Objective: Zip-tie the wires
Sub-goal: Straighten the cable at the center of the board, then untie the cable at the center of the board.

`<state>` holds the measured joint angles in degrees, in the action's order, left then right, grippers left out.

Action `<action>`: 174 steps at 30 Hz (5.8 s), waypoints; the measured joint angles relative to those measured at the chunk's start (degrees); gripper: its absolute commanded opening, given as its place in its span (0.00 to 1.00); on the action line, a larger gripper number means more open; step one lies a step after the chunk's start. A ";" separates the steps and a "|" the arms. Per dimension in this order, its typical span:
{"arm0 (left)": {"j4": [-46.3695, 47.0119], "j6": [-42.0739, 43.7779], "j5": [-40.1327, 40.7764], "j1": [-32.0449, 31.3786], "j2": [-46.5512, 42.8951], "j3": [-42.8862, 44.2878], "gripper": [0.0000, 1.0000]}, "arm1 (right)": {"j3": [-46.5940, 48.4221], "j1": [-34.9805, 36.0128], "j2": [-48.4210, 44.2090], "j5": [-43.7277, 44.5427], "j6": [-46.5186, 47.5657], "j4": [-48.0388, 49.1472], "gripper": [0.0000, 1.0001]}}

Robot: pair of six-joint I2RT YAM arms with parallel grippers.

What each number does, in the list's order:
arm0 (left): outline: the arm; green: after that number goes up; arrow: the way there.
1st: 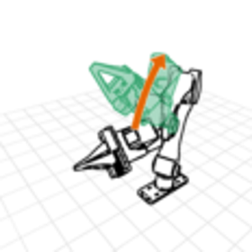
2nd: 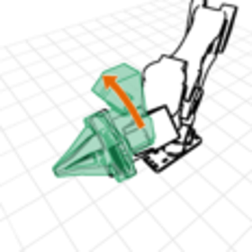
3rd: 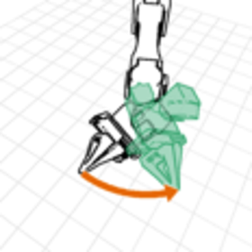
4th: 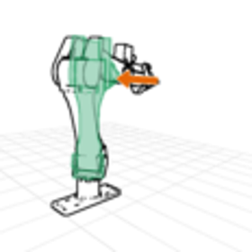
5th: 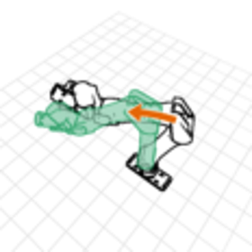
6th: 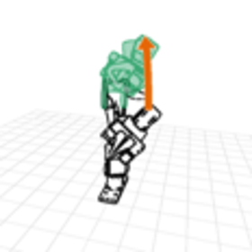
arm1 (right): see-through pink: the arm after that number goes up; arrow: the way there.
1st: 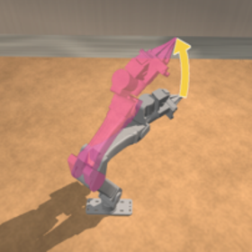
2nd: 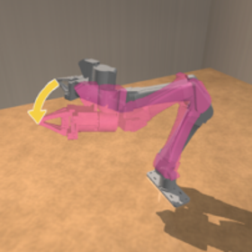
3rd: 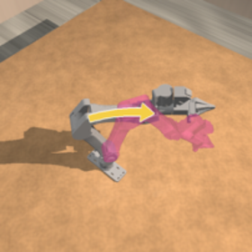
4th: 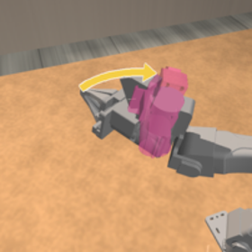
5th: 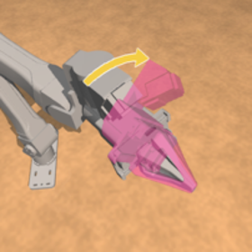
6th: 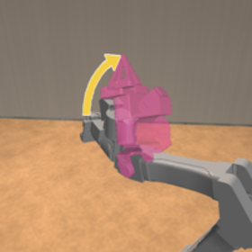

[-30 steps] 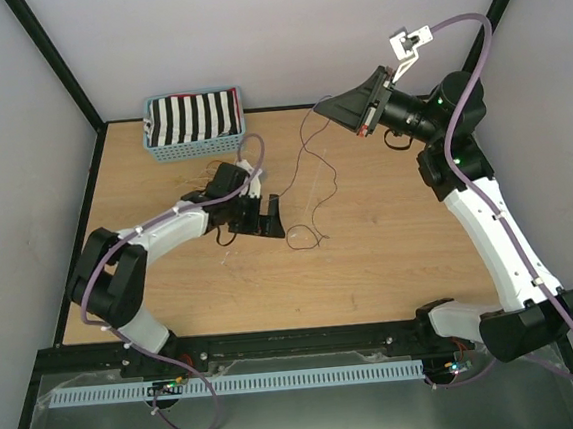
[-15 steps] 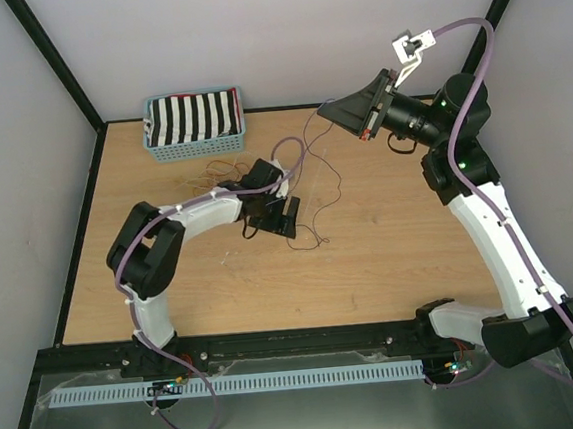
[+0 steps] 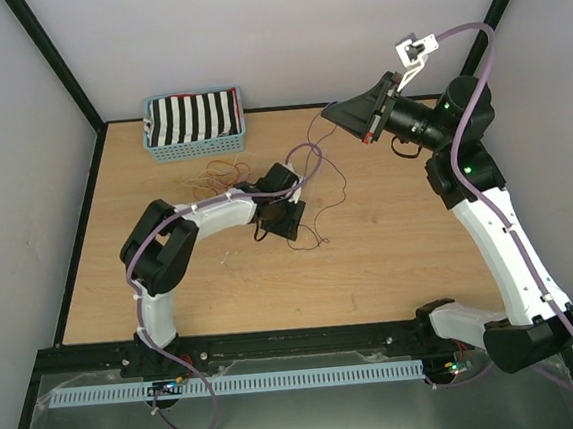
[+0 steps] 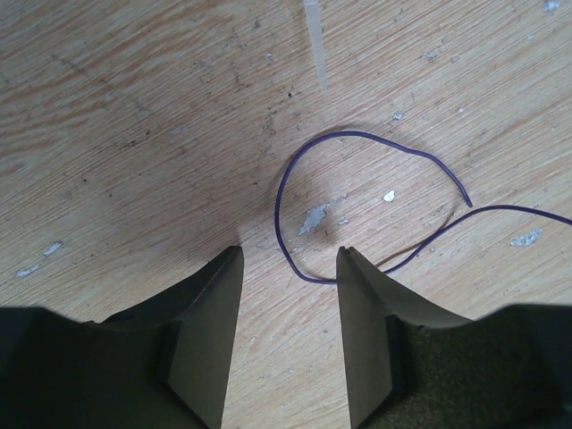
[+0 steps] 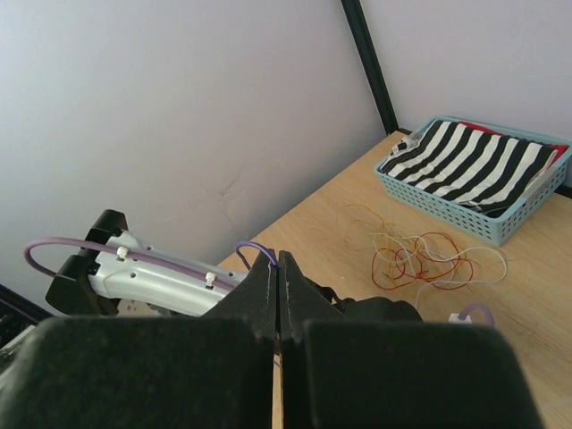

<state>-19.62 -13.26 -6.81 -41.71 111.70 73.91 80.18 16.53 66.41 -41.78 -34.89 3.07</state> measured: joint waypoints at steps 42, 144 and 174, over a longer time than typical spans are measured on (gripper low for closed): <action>2.89 -23.56 9.42 39.41 -48.24 -40.15 0.00 | -10.27 0.00 3.74 23.65 29.16 -32.59 0.00; 8.39 -15.54 -1.79 41.75 -39.52 -26.60 0.83 | -3.21 18.01 44.26 22.71 5.86 1.38 0.49; 7.58 -13.22 -5.66 40.44 -39.98 -27.04 0.83 | 30.08 18.47 73.00 34.34 -5.11 -6.58 0.34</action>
<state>-12.03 -26.48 -12.47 -1.28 71.72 46.87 110.26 35.00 139.41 -7.44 -40.01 -3.51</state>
